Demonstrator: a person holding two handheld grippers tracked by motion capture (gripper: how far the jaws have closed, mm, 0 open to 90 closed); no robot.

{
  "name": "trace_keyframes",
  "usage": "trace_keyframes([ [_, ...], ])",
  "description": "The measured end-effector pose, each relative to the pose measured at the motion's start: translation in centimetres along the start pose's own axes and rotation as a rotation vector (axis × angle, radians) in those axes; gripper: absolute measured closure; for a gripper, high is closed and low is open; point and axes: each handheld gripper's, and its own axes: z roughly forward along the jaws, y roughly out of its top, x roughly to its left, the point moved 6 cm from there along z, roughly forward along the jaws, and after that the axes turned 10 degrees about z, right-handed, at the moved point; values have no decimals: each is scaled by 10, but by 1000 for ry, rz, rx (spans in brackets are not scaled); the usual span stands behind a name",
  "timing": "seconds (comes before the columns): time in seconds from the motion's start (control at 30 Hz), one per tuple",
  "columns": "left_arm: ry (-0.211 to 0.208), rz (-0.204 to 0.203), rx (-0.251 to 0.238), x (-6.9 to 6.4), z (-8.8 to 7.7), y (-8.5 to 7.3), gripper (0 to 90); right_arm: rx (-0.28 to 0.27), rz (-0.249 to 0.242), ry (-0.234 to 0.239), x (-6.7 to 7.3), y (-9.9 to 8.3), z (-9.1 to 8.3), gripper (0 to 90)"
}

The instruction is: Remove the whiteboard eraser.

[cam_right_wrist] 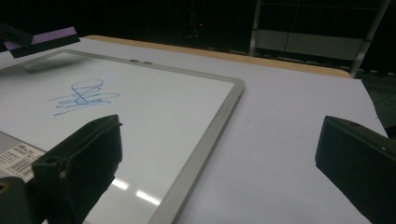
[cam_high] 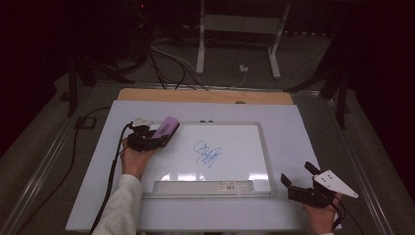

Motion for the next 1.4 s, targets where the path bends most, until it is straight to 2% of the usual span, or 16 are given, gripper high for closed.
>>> trace_keyframes([
  [0.63,-53,109,-15,-44,-5,11,418,1,-8,3,2,0,1,7],
  [1.4,-82,162,9,-79,8,-1,418,-1,-11,5,2,0,1,7],
])
